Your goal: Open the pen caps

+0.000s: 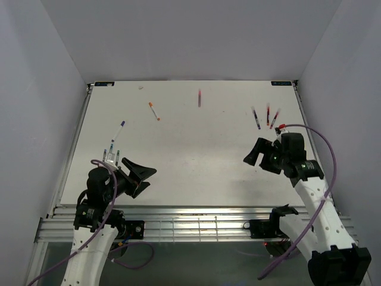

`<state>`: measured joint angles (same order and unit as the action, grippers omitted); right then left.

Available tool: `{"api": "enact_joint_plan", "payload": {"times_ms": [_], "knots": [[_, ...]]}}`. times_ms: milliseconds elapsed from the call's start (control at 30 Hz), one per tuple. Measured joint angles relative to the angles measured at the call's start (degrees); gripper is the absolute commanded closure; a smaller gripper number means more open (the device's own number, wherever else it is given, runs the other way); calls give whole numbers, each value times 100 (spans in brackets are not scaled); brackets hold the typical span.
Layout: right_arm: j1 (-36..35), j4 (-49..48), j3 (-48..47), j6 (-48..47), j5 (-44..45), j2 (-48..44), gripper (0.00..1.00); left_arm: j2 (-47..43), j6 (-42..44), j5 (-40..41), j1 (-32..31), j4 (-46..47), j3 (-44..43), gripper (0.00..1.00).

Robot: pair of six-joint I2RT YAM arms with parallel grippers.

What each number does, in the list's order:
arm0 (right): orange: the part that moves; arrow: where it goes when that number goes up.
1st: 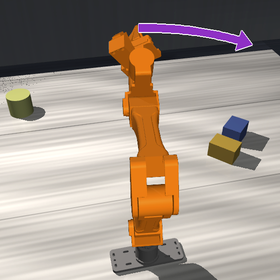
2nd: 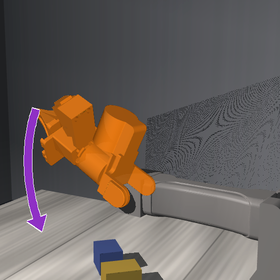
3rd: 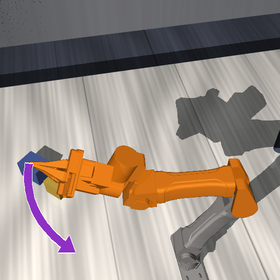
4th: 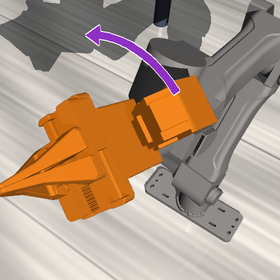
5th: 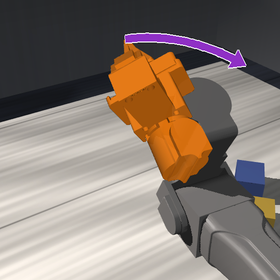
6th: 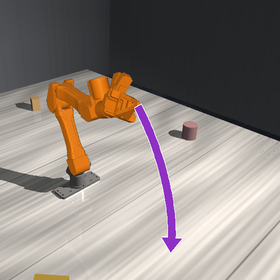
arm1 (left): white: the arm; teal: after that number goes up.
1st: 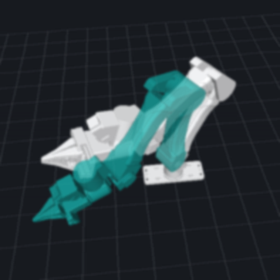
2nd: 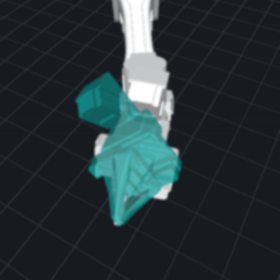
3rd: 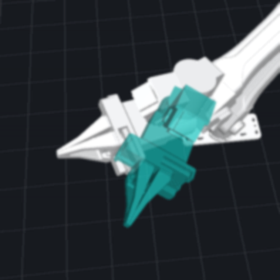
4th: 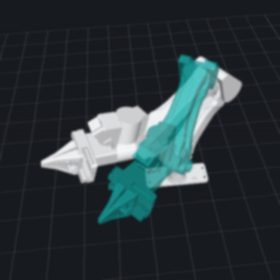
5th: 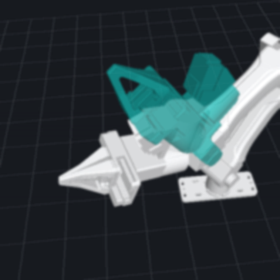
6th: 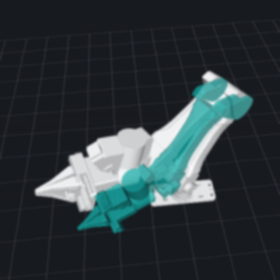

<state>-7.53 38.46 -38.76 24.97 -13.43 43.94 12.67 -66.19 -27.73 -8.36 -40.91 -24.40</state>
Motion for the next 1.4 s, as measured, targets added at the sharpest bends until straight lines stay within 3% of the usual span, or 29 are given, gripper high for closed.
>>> {"api": "enact_joint_plan", "payload": {"times_ms": [300,500,667,833,1167,1400], "knots": [[2,-522,-2166,-280,1154,2942,10,861,603,46,-122,-203,-876,2],[83,-745,-3727,-669,1825,4863,0,1226,1047,72,-146,-190,-1211,2],[157,-872,-4913,-992,1910,6229,10,1891,1526,70,-153,-168,-1453,4],[162,-1298,-5316,-1126,1460,6911,2,2341,1934,374,-153,-216,-1786,4],[-625,-1582,-7340,-1193,1370,8596,2,3088,2439,1779,-153,-330,-2601,5],[-1032,-1939,-7788,-1163,1209,9082,7,3628,2616,2116,-153,-393,-2719,6]]}}
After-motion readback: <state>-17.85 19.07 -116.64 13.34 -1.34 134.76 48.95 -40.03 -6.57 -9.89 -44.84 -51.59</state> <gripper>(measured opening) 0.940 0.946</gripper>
